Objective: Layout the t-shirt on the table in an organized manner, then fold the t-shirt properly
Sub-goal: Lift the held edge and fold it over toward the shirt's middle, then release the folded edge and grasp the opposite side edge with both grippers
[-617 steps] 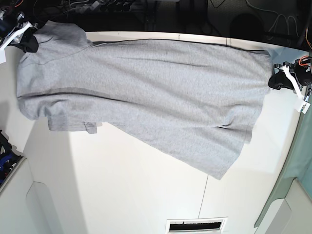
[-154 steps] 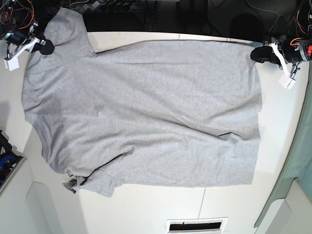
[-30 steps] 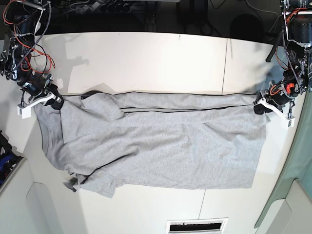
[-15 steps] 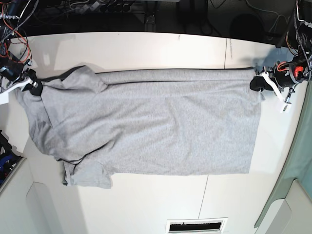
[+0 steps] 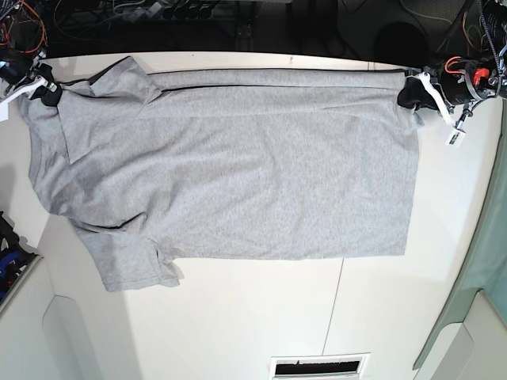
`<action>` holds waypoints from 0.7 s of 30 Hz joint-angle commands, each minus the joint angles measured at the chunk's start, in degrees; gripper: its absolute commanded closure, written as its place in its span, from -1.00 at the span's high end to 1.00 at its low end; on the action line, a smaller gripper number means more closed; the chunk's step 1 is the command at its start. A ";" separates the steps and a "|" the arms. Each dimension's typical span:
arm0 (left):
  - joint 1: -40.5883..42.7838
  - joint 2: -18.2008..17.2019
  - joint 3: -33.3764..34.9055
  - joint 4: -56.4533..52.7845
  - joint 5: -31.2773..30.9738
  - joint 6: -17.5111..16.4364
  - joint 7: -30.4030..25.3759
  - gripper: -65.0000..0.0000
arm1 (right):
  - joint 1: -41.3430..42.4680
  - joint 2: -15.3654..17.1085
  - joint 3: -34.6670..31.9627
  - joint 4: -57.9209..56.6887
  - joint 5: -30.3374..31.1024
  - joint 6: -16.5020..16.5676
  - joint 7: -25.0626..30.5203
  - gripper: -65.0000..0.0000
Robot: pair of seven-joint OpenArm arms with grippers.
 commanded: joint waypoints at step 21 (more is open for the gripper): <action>-0.20 -2.12 -7.23 11.30 -2.69 -1.05 0.85 -0.38 | 11.26 3.43 10.16 8.94 -5.20 -1.70 7.06 -0.07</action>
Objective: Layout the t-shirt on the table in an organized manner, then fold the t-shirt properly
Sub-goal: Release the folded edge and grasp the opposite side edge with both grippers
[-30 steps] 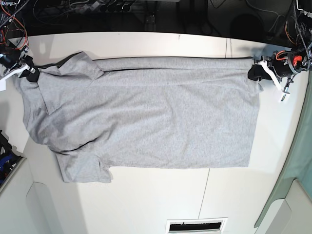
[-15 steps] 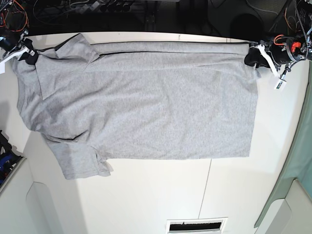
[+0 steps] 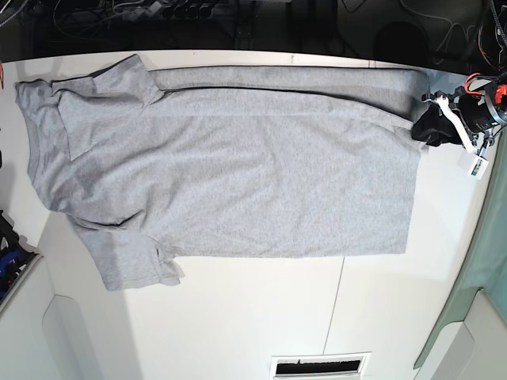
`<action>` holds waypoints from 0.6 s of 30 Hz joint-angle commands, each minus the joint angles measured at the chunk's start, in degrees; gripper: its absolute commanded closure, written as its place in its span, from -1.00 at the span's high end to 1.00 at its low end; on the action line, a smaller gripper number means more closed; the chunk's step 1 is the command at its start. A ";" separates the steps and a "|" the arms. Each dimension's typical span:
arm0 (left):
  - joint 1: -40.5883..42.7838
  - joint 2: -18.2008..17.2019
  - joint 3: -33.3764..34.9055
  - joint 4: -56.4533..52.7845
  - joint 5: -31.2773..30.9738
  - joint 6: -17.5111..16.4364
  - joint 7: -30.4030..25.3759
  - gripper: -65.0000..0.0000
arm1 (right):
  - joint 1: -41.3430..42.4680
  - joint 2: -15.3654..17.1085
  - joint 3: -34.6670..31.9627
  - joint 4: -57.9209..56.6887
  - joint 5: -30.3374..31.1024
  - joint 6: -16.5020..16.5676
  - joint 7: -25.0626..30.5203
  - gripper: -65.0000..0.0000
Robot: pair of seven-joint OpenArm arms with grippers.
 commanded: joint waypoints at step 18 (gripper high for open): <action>-0.76 -4.57 -0.46 0.46 0.61 1.11 -5.79 -0.06 | 37.83 1.90 -29.11 -48.48 -20.26 -9.16 21.14 -0.07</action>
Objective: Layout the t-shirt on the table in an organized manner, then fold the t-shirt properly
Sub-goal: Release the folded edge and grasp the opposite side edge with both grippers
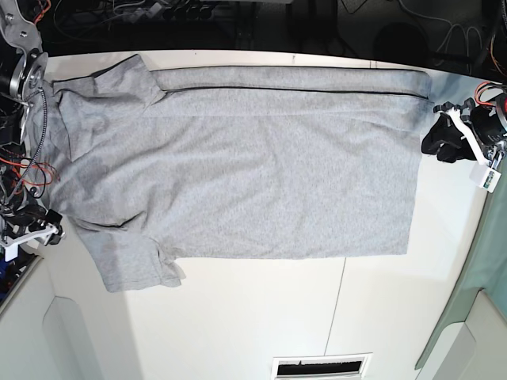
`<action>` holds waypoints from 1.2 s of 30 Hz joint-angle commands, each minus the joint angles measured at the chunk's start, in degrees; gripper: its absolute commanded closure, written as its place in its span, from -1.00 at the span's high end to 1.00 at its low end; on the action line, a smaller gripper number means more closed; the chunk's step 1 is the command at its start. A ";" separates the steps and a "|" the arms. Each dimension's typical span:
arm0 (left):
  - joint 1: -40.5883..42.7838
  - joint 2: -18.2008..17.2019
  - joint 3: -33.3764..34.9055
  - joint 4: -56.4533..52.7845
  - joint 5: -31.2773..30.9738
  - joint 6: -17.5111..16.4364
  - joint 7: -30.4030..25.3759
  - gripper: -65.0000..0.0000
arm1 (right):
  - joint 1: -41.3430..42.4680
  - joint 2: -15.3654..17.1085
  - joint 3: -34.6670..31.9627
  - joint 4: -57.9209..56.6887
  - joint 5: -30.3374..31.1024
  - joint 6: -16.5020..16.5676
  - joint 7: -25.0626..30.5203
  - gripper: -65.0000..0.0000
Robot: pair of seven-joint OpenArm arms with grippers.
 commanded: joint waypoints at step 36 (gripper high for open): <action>-49.83 10.32 18.21 -64.46 14.23 4.90 -22.29 -0.06 | 1.86 -3.65 -1.77 -3.43 4.79 10.25 0.31 -0.07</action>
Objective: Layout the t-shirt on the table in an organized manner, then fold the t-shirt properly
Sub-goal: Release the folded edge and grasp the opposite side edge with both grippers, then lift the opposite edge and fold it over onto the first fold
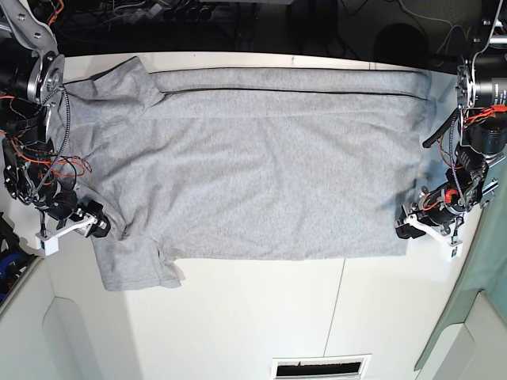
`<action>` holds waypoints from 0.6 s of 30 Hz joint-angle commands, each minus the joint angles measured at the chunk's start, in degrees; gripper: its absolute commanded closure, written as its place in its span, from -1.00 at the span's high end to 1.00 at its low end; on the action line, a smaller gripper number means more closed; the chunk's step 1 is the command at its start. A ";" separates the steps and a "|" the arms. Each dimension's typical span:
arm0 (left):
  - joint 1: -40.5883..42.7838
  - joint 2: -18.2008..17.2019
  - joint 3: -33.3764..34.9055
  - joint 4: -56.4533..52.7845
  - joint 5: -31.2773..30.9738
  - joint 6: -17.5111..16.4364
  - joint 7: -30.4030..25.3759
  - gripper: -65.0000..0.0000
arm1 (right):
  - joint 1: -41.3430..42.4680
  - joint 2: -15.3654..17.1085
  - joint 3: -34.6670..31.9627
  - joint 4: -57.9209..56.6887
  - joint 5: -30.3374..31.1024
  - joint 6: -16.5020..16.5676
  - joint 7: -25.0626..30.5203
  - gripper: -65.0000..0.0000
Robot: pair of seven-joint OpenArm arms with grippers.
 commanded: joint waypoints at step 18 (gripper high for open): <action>-1.57 -0.85 -0.04 0.42 -1.95 -10.78 6.21 -1.00 | 1.57 0.33 0.02 3.13 0.59 2.32 0.66 -1.00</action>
